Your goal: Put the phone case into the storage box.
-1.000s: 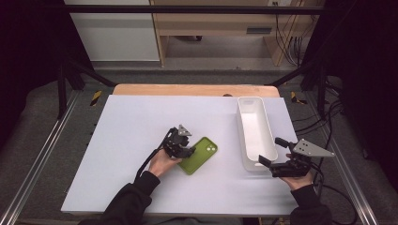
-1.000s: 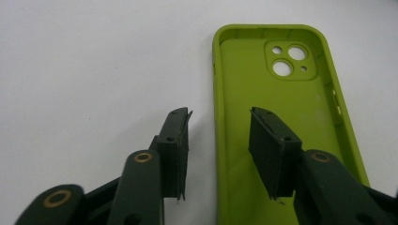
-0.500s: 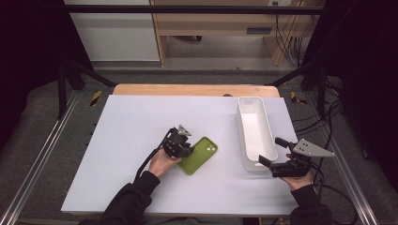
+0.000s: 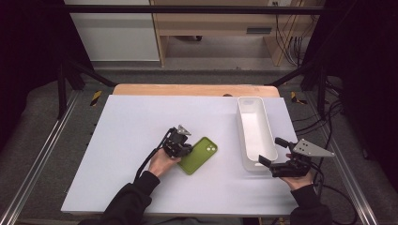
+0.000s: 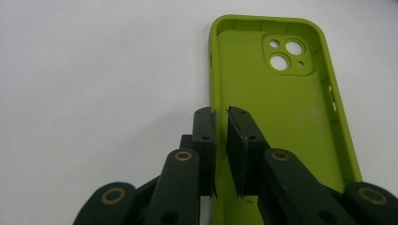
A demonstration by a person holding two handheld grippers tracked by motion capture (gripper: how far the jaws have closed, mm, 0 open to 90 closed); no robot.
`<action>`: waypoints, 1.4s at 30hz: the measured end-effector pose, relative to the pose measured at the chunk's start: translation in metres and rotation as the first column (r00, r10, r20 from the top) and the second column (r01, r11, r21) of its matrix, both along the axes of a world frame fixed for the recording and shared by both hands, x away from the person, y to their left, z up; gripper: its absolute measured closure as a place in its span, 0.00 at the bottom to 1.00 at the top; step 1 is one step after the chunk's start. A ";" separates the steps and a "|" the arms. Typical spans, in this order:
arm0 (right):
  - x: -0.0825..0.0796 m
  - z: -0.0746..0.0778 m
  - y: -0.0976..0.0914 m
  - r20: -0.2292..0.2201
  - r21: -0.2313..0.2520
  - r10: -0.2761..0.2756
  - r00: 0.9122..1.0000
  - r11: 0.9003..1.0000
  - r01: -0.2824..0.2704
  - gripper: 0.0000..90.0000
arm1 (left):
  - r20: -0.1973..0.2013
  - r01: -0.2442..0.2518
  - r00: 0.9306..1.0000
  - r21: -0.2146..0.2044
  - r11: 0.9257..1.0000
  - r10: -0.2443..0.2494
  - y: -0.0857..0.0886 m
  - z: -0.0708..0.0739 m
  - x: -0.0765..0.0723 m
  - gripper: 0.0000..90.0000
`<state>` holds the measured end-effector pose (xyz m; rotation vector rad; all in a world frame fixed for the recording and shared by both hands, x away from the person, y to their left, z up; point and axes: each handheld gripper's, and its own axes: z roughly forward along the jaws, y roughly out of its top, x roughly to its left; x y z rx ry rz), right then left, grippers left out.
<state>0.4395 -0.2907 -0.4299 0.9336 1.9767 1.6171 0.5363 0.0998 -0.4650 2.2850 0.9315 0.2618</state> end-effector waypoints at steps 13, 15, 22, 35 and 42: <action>0.000 0.000 0.000 -0.001 0.002 -0.001 1.000 1.000 0.001 0.00 | 0.005 0.002 1.000 0.007 1.000 -0.002 0.001 0.000 0.001 0.94; 0.000 0.000 0.000 0.000 0.001 -0.003 1.000 1.000 0.003 0.00 | 0.007 0.002 1.000 0.009 1.000 -0.002 0.001 0.001 0.001 0.95; 0.000 0.000 0.000 -0.001 0.001 -0.003 1.000 1.000 0.003 0.00 | 0.009 0.007 1.000 0.012 1.000 -0.007 0.002 0.001 0.000 0.95; 0.000 0.000 0.000 0.000 0.003 -0.002 1.000 1.000 0.002 0.00 | 0.024 0.005 1.000 0.003 1.000 -0.005 0.003 0.005 -0.001 0.96; 0.000 0.000 0.000 0.001 0.005 -0.001 1.000 1.000 0.001 0.00 | 0.054 -0.008 0.998 -0.016 1.000 0.009 0.005 0.011 -0.004 0.97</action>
